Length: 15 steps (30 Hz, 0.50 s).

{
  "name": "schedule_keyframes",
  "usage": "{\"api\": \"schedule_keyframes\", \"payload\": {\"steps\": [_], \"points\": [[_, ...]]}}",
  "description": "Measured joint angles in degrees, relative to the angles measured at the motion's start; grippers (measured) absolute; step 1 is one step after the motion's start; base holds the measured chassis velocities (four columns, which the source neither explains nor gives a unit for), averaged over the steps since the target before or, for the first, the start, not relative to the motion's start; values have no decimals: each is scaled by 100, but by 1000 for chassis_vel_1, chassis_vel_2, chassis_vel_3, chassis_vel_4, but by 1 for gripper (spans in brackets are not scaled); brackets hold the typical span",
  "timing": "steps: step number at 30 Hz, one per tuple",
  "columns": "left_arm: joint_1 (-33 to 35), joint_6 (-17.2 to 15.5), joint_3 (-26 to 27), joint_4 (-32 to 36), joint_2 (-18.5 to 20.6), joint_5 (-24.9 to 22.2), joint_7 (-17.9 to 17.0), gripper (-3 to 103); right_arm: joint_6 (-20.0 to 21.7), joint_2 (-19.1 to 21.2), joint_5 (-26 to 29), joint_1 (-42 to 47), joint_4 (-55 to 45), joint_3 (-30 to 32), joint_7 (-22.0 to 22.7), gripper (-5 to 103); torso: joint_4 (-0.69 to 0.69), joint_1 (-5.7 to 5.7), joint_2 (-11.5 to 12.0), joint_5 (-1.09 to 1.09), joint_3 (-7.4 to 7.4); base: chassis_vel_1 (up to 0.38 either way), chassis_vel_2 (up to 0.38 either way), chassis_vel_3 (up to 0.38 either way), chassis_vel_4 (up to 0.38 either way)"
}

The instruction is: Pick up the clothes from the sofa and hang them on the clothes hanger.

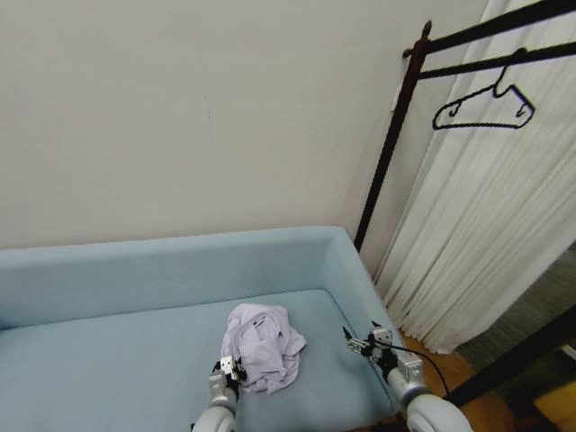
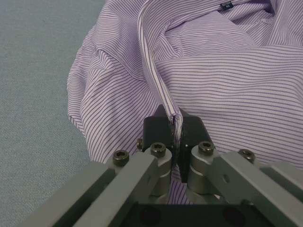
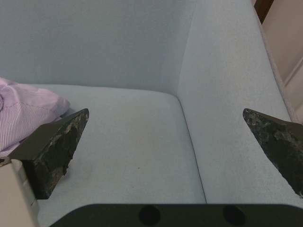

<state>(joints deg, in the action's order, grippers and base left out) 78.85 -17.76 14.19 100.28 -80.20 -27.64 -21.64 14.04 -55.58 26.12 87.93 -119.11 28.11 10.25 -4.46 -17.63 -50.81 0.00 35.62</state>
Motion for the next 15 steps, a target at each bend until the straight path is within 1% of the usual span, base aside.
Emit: {"api": "schedule_keyframes", "payload": {"steps": [6,9,11,14,15], "points": [[-2,-5,28,143,45,16,-38,3,40,42,224,-147,-20,-135,92,100,0,0,0,0,0,0,0,0,0],[-17,-3,57,255,109,60,-101,3,144,53,521,-412,49,-491,206,100,0,0,0,-1,0,0,0,0,0],[-19,-3,65,293,128,60,-117,3,154,46,558,-495,93,-604,213,100,0,0,0,-1,0,0,0,0,0],[-21,-27,86,418,199,62,-152,3,183,23,734,-886,307,-1137,307,100,-1,0,0,-1,0,0,0,0,0],[-21,-27,86,418,199,62,-152,3,183,23,734,-886,307,-1137,307,100,-1,0,0,-1,0,0,0,0,0]]}}
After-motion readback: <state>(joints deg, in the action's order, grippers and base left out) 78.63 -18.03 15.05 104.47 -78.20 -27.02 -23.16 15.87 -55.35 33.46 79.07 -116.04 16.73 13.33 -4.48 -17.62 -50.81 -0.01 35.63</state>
